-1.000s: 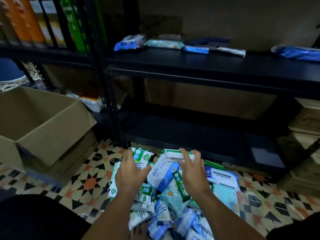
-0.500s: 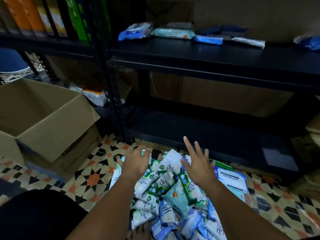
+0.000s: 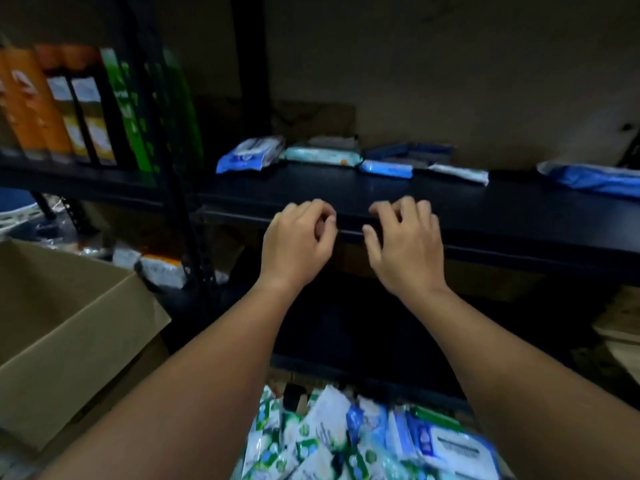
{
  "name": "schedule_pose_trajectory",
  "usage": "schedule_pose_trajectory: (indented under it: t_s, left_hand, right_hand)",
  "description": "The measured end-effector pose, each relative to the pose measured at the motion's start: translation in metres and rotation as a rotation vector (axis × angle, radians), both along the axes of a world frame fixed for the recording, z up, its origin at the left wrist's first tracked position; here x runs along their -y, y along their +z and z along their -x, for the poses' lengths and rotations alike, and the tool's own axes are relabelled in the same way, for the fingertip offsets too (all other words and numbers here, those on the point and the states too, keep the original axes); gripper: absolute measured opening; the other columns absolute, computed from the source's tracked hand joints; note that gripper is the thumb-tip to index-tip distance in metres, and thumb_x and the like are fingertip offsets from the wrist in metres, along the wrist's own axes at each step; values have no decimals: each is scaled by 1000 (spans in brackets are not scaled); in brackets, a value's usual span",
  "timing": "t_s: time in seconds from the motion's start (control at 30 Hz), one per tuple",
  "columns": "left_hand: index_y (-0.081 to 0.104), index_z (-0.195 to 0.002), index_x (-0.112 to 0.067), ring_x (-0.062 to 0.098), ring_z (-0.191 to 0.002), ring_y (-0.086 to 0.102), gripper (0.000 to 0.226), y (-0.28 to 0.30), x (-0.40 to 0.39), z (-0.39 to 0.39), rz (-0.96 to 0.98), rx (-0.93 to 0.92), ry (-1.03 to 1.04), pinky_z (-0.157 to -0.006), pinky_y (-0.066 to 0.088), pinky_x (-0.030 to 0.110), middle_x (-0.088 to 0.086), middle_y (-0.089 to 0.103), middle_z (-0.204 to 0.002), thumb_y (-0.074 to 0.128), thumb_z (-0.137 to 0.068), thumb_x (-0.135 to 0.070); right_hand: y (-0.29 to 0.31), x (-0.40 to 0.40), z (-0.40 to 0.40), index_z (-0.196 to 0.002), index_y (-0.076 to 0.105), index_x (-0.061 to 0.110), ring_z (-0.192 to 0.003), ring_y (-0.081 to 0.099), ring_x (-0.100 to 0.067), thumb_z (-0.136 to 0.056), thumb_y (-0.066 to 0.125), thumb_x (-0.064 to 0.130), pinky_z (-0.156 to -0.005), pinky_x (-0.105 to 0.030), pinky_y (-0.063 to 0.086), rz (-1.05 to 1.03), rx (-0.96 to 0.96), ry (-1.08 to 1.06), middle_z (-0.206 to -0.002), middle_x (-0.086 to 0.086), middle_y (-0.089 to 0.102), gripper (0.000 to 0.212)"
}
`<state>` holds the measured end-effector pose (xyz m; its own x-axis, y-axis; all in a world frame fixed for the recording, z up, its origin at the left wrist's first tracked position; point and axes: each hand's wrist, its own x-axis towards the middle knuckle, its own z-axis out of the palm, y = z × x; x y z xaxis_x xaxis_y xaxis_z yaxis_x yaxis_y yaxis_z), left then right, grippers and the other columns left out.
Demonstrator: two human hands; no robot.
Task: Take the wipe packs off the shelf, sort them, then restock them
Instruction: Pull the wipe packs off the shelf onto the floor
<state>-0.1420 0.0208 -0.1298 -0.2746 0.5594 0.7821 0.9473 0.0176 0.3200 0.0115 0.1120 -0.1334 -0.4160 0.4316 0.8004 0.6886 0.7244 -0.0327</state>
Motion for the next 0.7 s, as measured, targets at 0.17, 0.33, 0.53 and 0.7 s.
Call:
schedule_pose_trajectory:
  t_s: [0.17, 0.33, 0.53, 0.7]
  left_hand:
    - [66, -107, -20, 22, -99, 58, 17, 62, -77, 12, 45, -9, 7, -84, 49, 41, -2, 67, -98, 59, -92, -23]
    - [42, -141, -21, 34, -131, 39, 61, 70, -157, 50, 401, -26, 169, -100, 42, 47, 6, 47, -144, 65, -85, -24]
    - [23, -152, -24, 37, -148, 9, 82, 68, -240, 86, 643, -52, 237, -111, 20, 73, 9, 25, -157, 65, -87, -53]
    - [15, -154, -53, 37, -148, 24, 100, 72, -271, 117, 723, -133, 243, -115, 18, 67, 2, 20, -166, 44, -68, -95]
  right_hand:
    - [59, -71, 12, -129, 49, 22, -114, 39, -33, -94, 58, 43, -93, -44, 35, 145, 48, -151, -122, -10, 46, 42]
    - [61, -151, 28, -146, 32, 36, -137, 23, -35, -87, 59, 64, -109, -50, 25, 328, 234, -160, -147, -10, 34, 71]
    - [64, -224, 58, -155, 19, 39, -149, 11, -39, -76, 38, 92, -119, -57, 9, 401, 362, -185, -161, -13, 26, 97]
    - [65, -268, 74, -155, 6, 54, -153, -17, -31, -54, 17, 106, -118, -61, -12, 316, 427, -117, -169, -2, -1, 114]
